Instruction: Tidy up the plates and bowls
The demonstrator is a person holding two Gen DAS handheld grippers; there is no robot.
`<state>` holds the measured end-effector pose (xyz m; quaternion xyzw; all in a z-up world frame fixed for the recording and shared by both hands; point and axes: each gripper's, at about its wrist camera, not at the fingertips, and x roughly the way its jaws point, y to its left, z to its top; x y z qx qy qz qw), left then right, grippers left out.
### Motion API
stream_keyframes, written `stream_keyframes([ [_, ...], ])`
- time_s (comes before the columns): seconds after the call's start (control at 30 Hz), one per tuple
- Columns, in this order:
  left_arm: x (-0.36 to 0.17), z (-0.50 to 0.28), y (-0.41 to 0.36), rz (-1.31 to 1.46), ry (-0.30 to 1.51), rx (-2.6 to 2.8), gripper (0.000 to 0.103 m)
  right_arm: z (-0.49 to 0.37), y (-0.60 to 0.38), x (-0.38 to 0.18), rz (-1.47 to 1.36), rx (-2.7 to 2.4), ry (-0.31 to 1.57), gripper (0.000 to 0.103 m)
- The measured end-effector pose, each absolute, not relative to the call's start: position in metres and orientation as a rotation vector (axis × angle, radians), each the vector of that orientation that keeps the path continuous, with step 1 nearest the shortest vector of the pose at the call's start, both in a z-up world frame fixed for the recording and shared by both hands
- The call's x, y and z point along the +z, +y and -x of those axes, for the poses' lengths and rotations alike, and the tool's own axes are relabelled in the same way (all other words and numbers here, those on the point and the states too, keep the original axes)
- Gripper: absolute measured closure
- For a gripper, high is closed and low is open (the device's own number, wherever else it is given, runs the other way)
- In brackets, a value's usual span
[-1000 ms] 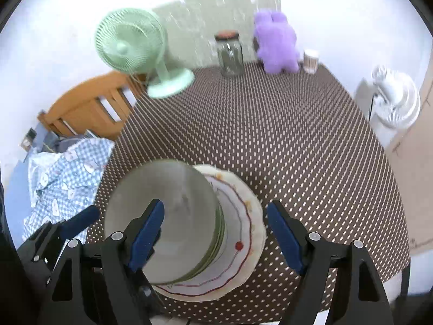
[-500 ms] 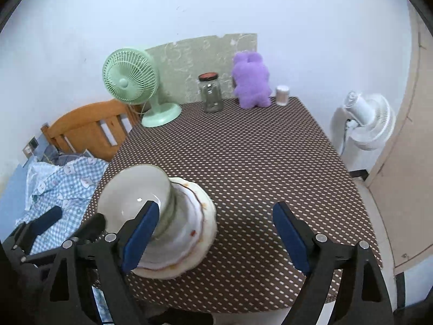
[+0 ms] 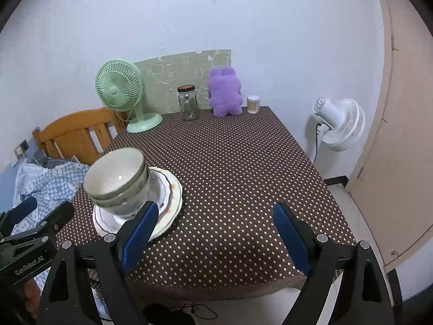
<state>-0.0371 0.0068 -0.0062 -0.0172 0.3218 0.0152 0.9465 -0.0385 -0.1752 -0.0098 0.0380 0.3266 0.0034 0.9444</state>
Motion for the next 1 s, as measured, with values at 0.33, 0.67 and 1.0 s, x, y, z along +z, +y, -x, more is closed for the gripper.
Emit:
stream_keyframes([
  [0.33, -0.012, 0.064, 0.001, 0.063, 0.622, 0.026, 0.0, 0.068, -0.177, -0.018, -0.07, -0.003, 0.64, 0.014],
  [0.67, -0.007, 0.072, -0.004, 0.048, 0.595, 0.033, 0.0, 0.075, -0.175, -0.016, -0.049, 0.007, 0.623, 0.013],
  [1.0, -0.008, 0.072, -0.005, 0.056, 0.597, 0.03, 0.0, 0.075, -0.176, -0.018, -0.052, -0.005, 0.631, 0.013],
])
